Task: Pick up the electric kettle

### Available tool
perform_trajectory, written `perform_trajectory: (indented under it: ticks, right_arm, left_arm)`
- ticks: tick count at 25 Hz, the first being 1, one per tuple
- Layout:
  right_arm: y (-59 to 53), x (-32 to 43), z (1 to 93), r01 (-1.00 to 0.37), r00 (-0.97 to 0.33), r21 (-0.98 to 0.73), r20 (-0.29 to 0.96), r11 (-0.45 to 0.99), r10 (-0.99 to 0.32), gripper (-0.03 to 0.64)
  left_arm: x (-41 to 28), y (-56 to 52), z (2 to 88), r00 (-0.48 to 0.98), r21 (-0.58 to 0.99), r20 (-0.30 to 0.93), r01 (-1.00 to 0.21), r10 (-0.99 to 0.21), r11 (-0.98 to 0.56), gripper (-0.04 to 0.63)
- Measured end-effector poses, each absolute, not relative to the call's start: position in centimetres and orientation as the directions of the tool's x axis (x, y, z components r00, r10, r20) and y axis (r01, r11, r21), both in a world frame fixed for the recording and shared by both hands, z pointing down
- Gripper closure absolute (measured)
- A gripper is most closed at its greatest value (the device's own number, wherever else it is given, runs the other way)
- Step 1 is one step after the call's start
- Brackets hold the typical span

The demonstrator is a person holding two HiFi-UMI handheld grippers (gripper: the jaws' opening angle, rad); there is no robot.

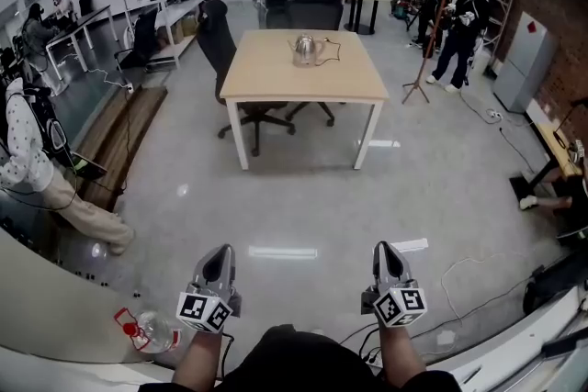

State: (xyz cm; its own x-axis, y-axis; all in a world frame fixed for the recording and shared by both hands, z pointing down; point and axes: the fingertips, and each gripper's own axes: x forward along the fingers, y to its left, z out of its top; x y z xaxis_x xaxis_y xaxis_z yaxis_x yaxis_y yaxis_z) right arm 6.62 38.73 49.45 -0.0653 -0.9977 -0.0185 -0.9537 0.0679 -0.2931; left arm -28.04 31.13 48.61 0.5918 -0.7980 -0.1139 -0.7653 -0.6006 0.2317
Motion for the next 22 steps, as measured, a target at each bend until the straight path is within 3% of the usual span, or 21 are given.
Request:
perform_trajectory:
  ticks: [22]
  right_arm:
    - [40.8,2.3,50.0,-0.934,-0.063,-0.352,-0.005,0.061,-0.998,0.615]
  left_arm:
    - [-32.2,33.0,49.6,0.600,0.256,-0.096,-0.756,-0.794,-0.602,0.595]
